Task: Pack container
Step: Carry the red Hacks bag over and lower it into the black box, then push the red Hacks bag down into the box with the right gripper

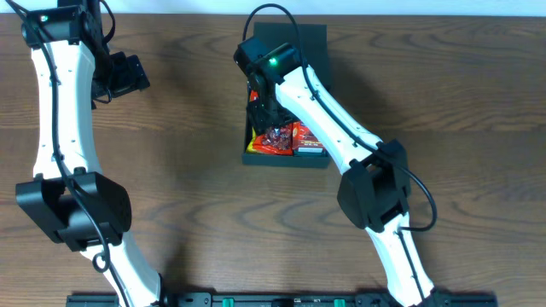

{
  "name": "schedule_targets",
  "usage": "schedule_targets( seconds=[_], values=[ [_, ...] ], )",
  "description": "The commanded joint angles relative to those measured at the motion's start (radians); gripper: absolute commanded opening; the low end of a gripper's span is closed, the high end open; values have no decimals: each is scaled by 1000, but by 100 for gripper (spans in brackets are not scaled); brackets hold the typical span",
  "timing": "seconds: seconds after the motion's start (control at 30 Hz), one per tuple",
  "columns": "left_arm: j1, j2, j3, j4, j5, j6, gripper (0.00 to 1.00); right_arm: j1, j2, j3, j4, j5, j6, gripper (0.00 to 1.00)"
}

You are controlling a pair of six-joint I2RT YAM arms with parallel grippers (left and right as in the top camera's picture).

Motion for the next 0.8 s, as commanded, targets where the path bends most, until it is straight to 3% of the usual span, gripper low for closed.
schedule_targets(
  seconds=[0.0,0.17,0.23,0.27,0.3,0.33,0.77],
  values=[
    [1,-21,22,3,0,8,97,4,1,72,-17,-4,-32,76],
    [1,-21,22,8,0,8,98,4,1,207,-34,-3,-72,80],
    [1,-21,22,7,0,11,98,0,1,269,-53,-3,-84,74],
    [1,-21,22,7,0,11,97,-2,1,295,-65,-3,-95,56],
    [1,-21,22,7,0,11,98,-4,1,320,-80,-2,-108,24],
    [1,-21,22,8,0,11,98,-10,1,336,-91,4,-116,1],
    [1,-21,22,19,0,11,98,-29,15,58,14,-106,-160,2]
  ],
)
